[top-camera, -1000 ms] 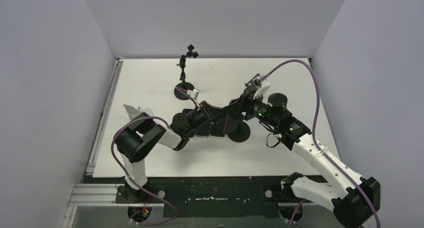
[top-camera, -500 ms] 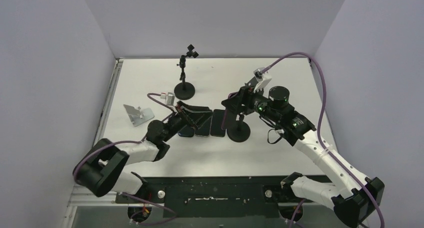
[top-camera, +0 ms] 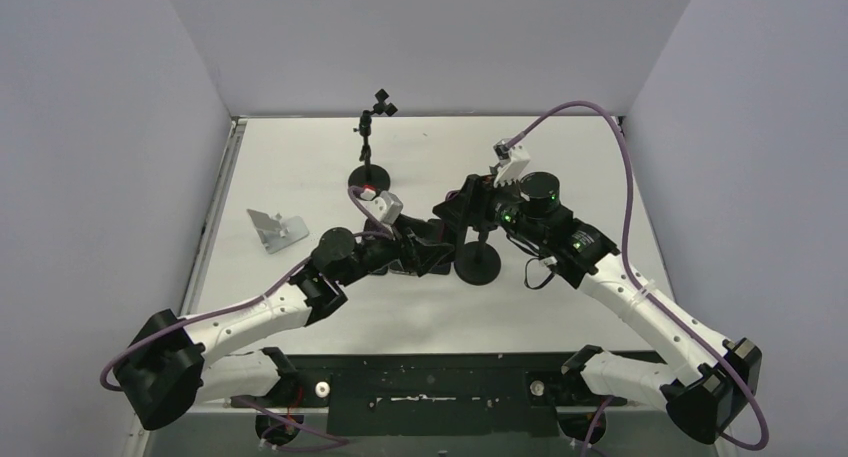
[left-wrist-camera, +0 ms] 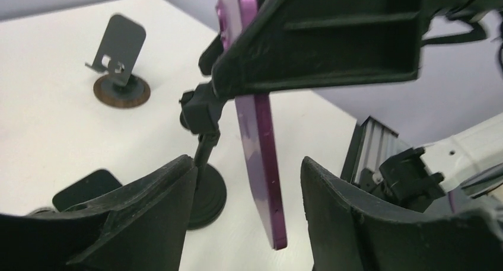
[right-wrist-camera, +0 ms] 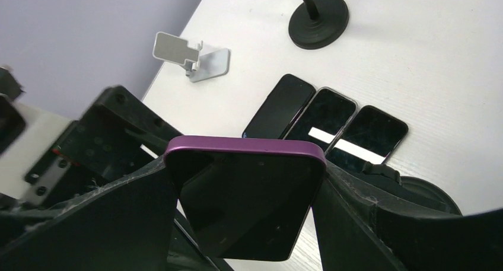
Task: Remove the phone from the phone stand
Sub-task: Remove the phone from the phone stand, then place the phone at the center of the board.
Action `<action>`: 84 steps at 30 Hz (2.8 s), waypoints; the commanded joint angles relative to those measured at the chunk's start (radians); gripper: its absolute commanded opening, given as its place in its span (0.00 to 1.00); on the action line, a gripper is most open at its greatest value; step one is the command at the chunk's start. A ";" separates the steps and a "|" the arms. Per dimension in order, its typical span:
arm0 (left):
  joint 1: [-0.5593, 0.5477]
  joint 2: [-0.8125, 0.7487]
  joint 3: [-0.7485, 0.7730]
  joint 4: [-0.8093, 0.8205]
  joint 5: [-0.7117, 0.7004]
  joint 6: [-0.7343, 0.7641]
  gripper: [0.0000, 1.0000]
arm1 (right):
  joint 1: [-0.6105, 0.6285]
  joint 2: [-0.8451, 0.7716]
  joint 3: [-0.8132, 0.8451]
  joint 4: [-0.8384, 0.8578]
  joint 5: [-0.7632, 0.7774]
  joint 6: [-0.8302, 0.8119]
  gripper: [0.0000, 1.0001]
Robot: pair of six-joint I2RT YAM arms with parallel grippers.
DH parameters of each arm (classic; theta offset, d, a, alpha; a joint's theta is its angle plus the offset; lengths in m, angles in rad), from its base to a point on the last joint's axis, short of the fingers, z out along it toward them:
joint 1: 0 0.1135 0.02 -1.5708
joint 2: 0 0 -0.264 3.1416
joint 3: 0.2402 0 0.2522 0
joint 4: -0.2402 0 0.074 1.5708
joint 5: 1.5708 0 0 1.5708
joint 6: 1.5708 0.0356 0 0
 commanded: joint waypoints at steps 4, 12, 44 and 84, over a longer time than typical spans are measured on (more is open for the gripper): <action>-0.016 0.045 0.060 -0.098 -0.015 0.062 0.35 | 0.021 -0.008 0.050 0.100 0.028 0.067 0.00; -0.016 0.069 0.061 -0.093 -0.016 0.047 0.00 | 0.063 0.015 0.039 0.110 0.052 0.077 0.00; 0.634 0.002 0.226 -1.153 0.026 -0.018 0.00 | 0.050 -0.134 0.028 -0.050 0.160 -0.089 1.00; 0.651 0.332 0.248 -1.050 -0.128 0.028 0.51 | 0.046 -0.150 -0.006 -0.091 0.170 -0.089 1.00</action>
